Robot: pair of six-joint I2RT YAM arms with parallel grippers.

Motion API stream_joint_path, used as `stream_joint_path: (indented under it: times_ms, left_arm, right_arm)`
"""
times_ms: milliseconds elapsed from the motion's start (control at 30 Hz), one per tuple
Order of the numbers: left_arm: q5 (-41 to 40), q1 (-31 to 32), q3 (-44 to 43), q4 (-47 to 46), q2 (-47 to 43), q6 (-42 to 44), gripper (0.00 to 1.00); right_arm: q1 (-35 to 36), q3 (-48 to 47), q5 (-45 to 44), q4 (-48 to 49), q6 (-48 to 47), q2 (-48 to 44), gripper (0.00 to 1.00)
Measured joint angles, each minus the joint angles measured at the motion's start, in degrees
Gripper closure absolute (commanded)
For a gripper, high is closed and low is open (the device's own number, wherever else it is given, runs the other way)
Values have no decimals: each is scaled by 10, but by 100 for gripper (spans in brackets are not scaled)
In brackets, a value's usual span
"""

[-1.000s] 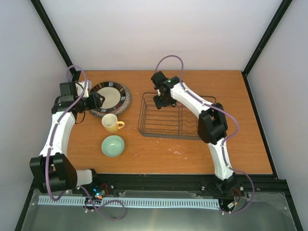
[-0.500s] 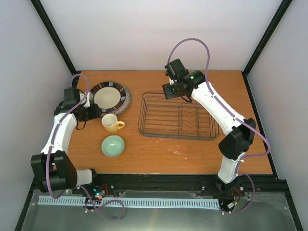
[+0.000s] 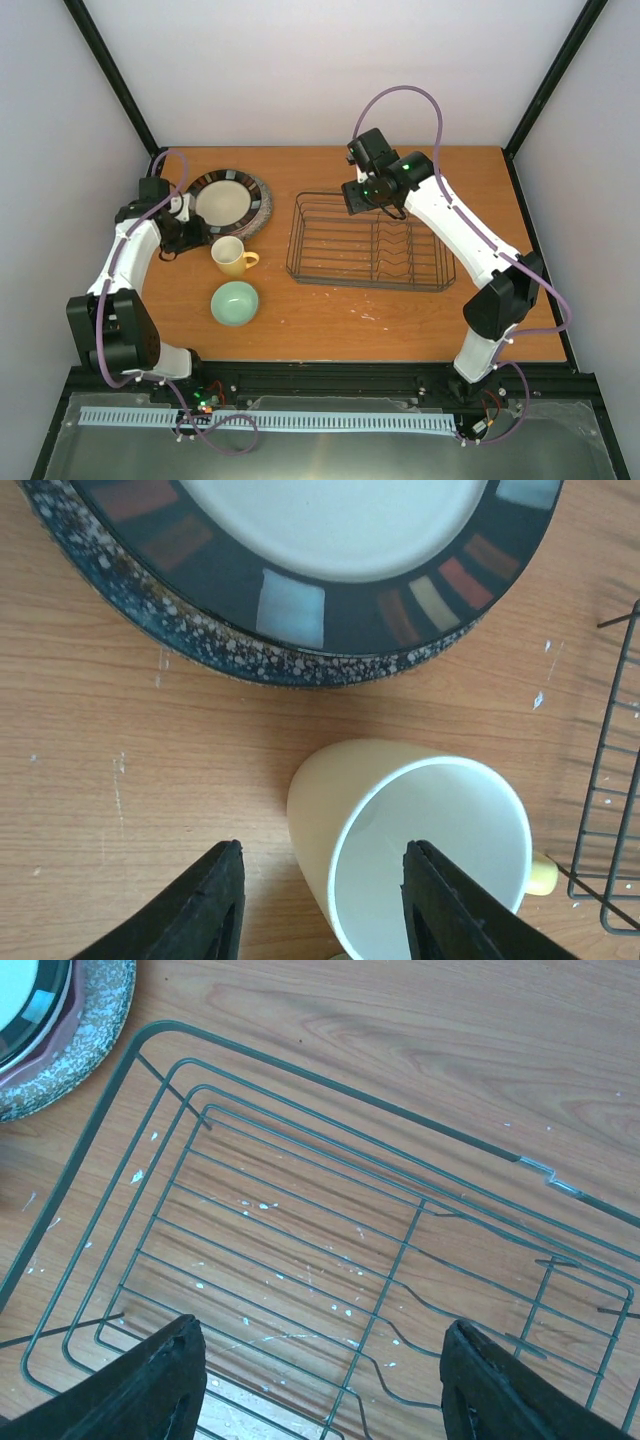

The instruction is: Load the mixed dishes into the dish rack

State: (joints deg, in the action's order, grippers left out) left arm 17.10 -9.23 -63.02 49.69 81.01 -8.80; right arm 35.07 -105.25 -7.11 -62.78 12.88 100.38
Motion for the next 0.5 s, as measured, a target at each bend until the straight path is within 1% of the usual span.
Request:
stream_joint_path:
  times_ms: [167, 300, 400, 500]
  left_arm:
    - [-14, 12, -39, 23, 5, 1, 55]
    - [-31, 41, -67, 40, 24, 5, 55]
    - [-41, 61, -79, 51, 43, 9, 55]
    - [-54, 72, -80, 59, 52, 19, 53]
  right_arm:
    - [0, 0, 6, 0, 0, -3, 35]
    - [0, 0, 11, 0, 0, -3, 35]
    - [0, -3, 16, -2, -2, -3, 35]
    - [0, -12, 18, -5, -4, -2, 34]
